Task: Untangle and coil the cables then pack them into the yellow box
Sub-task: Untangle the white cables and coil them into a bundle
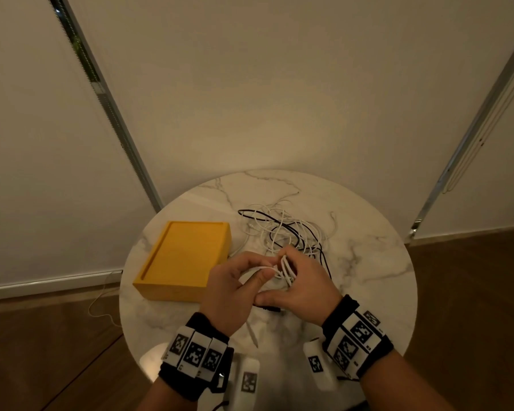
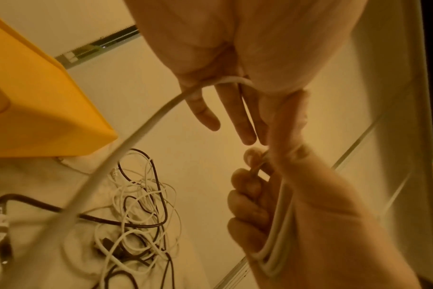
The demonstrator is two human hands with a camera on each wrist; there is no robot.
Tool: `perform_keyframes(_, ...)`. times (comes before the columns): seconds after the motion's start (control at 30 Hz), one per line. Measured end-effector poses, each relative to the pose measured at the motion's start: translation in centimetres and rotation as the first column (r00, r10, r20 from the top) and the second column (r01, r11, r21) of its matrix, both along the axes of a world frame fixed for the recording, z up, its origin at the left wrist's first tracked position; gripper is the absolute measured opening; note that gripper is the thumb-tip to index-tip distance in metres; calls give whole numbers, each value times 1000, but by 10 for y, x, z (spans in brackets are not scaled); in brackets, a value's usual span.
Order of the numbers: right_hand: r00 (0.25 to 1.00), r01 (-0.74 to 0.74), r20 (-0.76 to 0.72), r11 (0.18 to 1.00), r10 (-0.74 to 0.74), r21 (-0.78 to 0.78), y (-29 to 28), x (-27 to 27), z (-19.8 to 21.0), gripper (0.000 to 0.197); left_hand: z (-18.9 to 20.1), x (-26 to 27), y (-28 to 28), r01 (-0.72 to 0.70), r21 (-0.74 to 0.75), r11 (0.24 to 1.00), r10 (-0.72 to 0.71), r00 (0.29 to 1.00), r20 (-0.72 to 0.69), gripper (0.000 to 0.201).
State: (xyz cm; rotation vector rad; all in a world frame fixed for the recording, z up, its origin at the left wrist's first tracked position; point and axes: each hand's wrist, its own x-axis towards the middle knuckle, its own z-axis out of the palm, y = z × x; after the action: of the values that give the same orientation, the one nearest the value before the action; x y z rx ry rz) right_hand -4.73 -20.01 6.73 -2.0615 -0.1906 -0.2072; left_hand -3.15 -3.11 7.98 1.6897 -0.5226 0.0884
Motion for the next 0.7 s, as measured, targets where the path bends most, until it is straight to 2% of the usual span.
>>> perform_keyframes(0.2, 1000, -23, 21, 1000, 23, 21, 5, 1, -5, 21, 11, -1, -1, 120, -16, 993, -121, 993, -18, 9)
perform_keyframes(0.3, 997, -67, -21, 997, 68, 43, 5, 1, -4, 29, 14, -2, -4, 128, -16, 992, -127, 990, 58, 9)
perform_keyframes(0.37, 992, -110, -50, 983, 119, 149, 9, -1, -2, 30, 16, 1, -4, 130, 2, 992, -129, 984, 125, 7)
perform_keyframes(0.43, 988, -110, -78, 953, 137, 284, 11, -2, 3, 22, 15, 5, -2, 93, 37, 995, -98, 981, 167, 10)
perform_keyframes(0.5, 983, -86, -115, 914, 143, 396, 12, -1, 8, 17, 8, 12, 3, -19, 138, 990, -13, 975, 222, 18)
perform_keyframes(0.6, 973, -57, -164, 857, 163, 512, 12, 1, 10, 27, -6, 16, 9, -208, 327, 922, 73, 922, 379, 31)
perform_keyframes(0.7, 970, -25, -183, 810, 162, 586, 15, 2, 7, 31, -9, 13, 6, -216, 368, 904, 90, 939, 331, 40)
